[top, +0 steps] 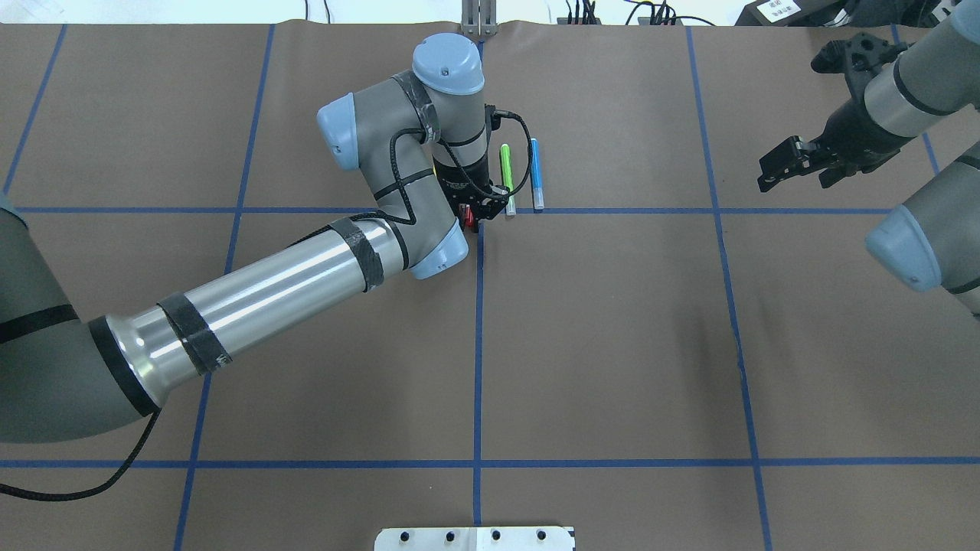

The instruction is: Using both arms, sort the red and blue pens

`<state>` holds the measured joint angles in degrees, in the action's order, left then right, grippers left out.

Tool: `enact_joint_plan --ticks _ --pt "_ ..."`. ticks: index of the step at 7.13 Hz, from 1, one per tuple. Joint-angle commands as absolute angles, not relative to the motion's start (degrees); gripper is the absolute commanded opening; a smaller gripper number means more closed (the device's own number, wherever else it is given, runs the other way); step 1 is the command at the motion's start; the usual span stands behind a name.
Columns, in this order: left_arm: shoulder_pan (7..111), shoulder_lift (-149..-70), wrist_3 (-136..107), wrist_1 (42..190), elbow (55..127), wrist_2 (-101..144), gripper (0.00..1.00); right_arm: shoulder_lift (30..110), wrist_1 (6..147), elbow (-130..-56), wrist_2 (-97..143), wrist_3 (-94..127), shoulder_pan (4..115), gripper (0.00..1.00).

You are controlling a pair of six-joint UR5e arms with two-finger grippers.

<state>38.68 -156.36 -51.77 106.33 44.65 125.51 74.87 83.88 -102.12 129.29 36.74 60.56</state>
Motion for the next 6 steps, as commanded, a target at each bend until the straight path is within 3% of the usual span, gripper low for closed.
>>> enact_joint_plan --ticks 1,2,6 --pt "38.7 -156.4 -51.8 106.3 44.6 125.4 0.16 74.9 83.8 -102.0 129.3 36.7 60.6 0.99" --pt "38.8 -156.4 -52.5 106.3 44.8 125.5 0.00 74.9 83.8 -102.1 129.3 36.7 60.6 0.99" --pt "39.4 -156.2 -55.3 100.9 53.1 126.0 0.00 74.9 83.8 -102.2 129.5 36.7 60.6 0.99"
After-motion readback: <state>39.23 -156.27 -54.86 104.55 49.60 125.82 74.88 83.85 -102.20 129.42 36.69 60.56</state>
